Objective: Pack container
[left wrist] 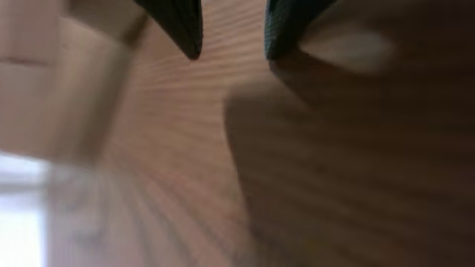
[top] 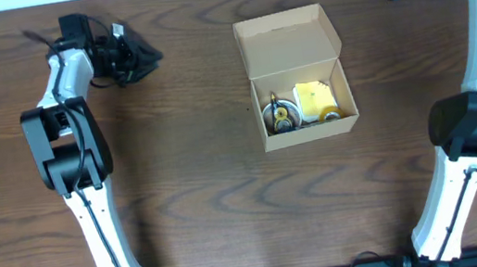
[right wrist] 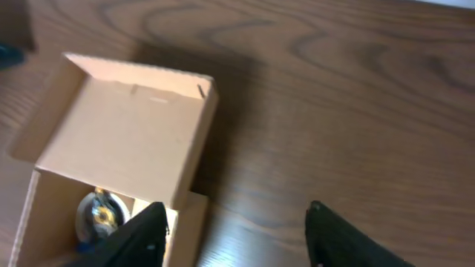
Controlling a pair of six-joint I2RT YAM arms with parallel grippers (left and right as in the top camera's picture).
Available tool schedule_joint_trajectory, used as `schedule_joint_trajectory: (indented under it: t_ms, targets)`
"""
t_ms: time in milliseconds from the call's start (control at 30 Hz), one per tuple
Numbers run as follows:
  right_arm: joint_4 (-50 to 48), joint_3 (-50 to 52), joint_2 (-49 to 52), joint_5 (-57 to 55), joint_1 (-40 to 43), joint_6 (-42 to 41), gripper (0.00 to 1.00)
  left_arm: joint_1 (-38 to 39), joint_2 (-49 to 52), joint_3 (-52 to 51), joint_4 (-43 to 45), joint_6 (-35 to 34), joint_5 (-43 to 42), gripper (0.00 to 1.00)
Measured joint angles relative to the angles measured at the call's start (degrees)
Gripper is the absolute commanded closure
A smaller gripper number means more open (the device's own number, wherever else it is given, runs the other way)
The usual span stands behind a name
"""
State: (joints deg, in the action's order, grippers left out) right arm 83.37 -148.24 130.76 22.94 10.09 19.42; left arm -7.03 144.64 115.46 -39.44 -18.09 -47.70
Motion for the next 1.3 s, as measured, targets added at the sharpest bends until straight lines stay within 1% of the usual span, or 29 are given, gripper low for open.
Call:
schedule_joint_trajectory:
  t_ms: [67,100,133,200,233,267,300,333,367,400,467,500,567,633,667,700,733,767,833,867,900,933,1033,1100,1167,1267,1300]
  targets:
    - [-0.1,0.0,0.0,-2.6,0.0,-0.4,0.5,0.6,-1.8,0.0,-4.2,7.0,5.7,0.71]
    - [-0.2,0.0,0.0,-3.2,0.0,-0.4,0.5,0.8,-2.3,0.0,-5.1,8.5,6.8,0.71]
    - [0.0,0.0,0.0,-3.8,0.0,-0.4,0.52,1.2,-3.0,0.0,-5.6,9.9,8.3,0.7]
    - [0.0,0.0,0.0,-4.4,0.0,-0.6,0.6,2.3,-5.0,0.0,-5.6,12.1,10.5,0.65]
    - [0.1,0.0,0.0,-4.7,0.0,-0.6,0.63,3.0,-6.6,0.0,-5.6,13.0,11.3,0.6]
    - [0.2,0.0,0.0,-4.8,0.0,-0.9,0.64,3.7,-8.1,0.0,-5.5,13.8,11.8,0.5]
    - [0.3,0.1,0.0,-5.0,0.0,-0.8,0.65,4.6,-10.4,0.0,-5.6,14.3,12.3,0.34]
    - [0.3,0.2,0.0,-5.1,0.0,-0.8,0.64,5.4,-12.2,0.0,-5.5,14.9,12.8,0.26]
    - [0.2,0.6,0.0,-5.6,0.0,-0.8,0.64,6.1,-14.1,0.0,-5.4,15.3,13.6,0.16]
    - [0.0,1.6,0.0,-6.4,0.0,-0.8,0.6,7.2,-16.5,0.0,-5.5,15.5,14.8,0.04]
    - [-1.1,6.1,0.0,-8.4,0.0,-1.0,0.47,9.7,-21.4,0.0,-6.4,17.5,19.8,0.04]
    - [-2.1,9.3,0.0,-9.1,0.0,-1.0,0.46,11.0,-23.0,0.0,-7.2,18.6,23.1,0.04]
    - [-4.6,14.8,0.0,-9.8,0.0,-1.2,0.5,13.3,-24.6,0.0,-9.3,21.0,29.7,0.04]
    - [-7.3,20.4,0.0,-10.0,0.0,-1.2,0.55,15.2,-24.7,0.0,-10.7,22.7,34.4,0.04]
    - [-8.4,22.9,0.1,-10.0,0.0,-1.3,0.6,16.1,-24.6,0.0,-11.2,23.2,36.3,0.04]
    - [-10.1,25.5,0.1,-9.7,0.0,-1.6,0.67,17.1,-24.5,0.0,-11.4,23.8,37.8,0.03]
    - [-11.1,27.0,0.1,-9.4,0.0,-1.3,0.69,17.9,-24.5,0.0,-11.4,24.2,38.7,0.0]
    - [-12.6,28.5,0.1,-9.0,0.0,-1.8,0.69,18.6,-24.5,0.0,-11.2,24.5,39.1,0.12]
    - [-16.3,31.2,0.1,-8.4,0.0,-2.8,0.73,19.7,-24.5,0.0,-10.4,25.0,39.5,0.22]
    - [-17.0,32.0,0.1,-8.1,0.0,-2.9,0.74,20.0,-24.5,0.0,-9.8,24.9,39.5,0.32]
    - [-17.8,33.3,0.1,-7.5,0.0,-3.5,0.76,20.2,-24.5,0.0,-9.3,24.9,39.6,0.44]
    - [-18.1,34.1,0.1,-6.9,0.0,-3.7,0.76,20.3,-24.5,0.0,-9.0,24.6,39.6,0.48]
    - [-19.5,35.0,0.1,-4.9,0.0,-4.1,0.72,20.3,-23.9,0.0,-8.8,24.1,39.6,0.49]
    - [-20.6,35.0,0.1,-2.9,0.0,-4.2,0.73,20.3,-22.6,0.0,-8.7,23.7,39.3,0.55]
    - [-21.5,35.0,0.1,-1.6,0.0,-4.2,0.76,20.3,-20.6,0.0,-8.8,22.8,39.1,0.57]
    - [-22.4,35.0,0.1,-0.6,0.0,-4.2,0.84,20.3,-17.2,0.0,-8.9,22.3,38.9,0.57]
    - [-22.7,35.0,0.1,-0.4,0.0,-4.5,0.87,20.3,-16.1,0.0,-8.9,22.1,38.9,0.6]
